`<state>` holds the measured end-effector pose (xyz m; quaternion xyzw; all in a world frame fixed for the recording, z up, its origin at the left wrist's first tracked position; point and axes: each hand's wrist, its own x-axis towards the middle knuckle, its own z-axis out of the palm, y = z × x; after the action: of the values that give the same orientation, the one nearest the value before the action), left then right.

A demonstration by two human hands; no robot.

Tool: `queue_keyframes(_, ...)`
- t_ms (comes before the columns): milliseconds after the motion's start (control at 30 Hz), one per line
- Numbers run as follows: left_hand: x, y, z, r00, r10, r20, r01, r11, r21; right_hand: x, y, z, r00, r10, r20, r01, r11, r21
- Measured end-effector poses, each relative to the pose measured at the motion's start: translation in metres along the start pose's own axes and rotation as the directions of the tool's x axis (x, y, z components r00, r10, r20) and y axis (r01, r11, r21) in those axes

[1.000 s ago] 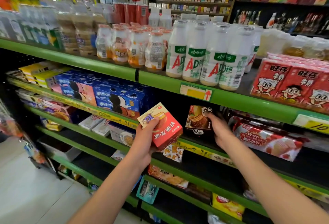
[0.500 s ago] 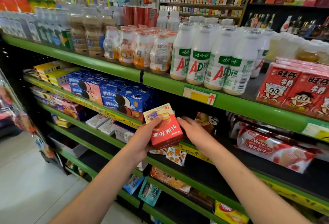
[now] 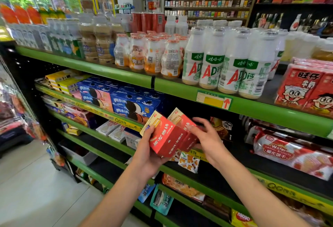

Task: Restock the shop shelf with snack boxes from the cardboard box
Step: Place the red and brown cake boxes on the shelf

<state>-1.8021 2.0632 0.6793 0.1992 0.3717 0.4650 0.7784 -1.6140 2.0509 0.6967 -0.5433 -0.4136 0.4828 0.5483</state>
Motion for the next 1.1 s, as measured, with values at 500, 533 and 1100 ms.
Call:
queue_keyframes(500, -0.001, 0.004, -0.023, 0.97, 0.235, 0.067, -0.221, 0.961, -0.169, -0.012, -0.036, -0.037, 0.969, -0.033, 0.245, 0.086, 0.974, -0.209)
queue_keyframes(533, -0.002, -0.002, -0.02, 0.972, 0.221, 0.079, -0.208, 0.967, -0.148, -0.013, -0.036, -0.033, 0.96, -0.026, 0.279, 0.1, 0.962, -0.256)
queue_keyframes(1100, -0.022, -0.034, -0.011, 0.971, -0.08, 0.227, 0.044, 0.986, 0.159, -0.011, -0.049, -0.022, 0.961, -0.131, 0.245, 0.225, 0.886, -0.407)
